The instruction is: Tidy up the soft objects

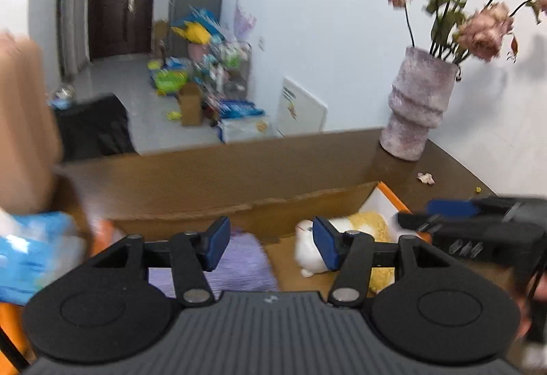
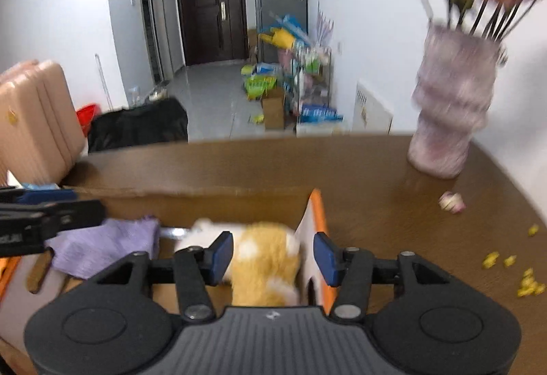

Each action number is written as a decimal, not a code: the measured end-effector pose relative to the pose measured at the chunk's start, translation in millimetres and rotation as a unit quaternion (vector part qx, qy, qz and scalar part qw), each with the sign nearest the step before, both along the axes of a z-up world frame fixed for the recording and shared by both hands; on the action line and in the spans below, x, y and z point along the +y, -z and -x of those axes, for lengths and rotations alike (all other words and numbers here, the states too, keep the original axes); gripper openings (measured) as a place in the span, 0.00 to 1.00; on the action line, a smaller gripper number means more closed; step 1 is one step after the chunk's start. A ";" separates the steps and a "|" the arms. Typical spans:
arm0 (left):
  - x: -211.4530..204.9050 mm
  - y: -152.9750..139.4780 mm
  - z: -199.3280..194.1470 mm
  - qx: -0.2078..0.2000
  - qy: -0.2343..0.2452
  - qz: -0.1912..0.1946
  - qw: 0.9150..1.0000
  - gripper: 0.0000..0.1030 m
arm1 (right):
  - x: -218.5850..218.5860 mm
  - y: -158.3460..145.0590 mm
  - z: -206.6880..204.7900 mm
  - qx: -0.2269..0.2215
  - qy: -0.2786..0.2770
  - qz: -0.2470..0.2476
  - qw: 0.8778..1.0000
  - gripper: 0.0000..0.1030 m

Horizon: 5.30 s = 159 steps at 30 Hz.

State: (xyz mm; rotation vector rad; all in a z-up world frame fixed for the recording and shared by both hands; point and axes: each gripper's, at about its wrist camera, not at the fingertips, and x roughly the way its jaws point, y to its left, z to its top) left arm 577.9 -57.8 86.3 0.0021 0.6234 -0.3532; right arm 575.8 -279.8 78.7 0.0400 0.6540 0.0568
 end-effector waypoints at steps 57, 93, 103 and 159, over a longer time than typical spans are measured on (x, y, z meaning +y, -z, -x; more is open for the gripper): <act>78.3 113.8 353.0 -0.005 -0.063 -0.026 0.998 0.73 | 103.0 92.3 348.6 -0.035 -0.210 -0.070 0.975 0.45; 107.9 106.8 412.6 -0.015 -0.083 -0.011 0.996 0.33 | 142.9 102.6 383.9 -0.036 -0.307 0.003 0.951 0.40; 103.3 94.5 411.1 -0.021 -0.059 0.011 0.998 0.33 | 134.6 95.7 382.9 -0.036 -0.277 -0.039 0.959 0.18; 70.5 -1.5 321.3 -0.167 -0.096 -0.073 0.978 0.82 | 9.6 -33.5 301.0 -0.152 -0.103 -0.035 0.982 0.74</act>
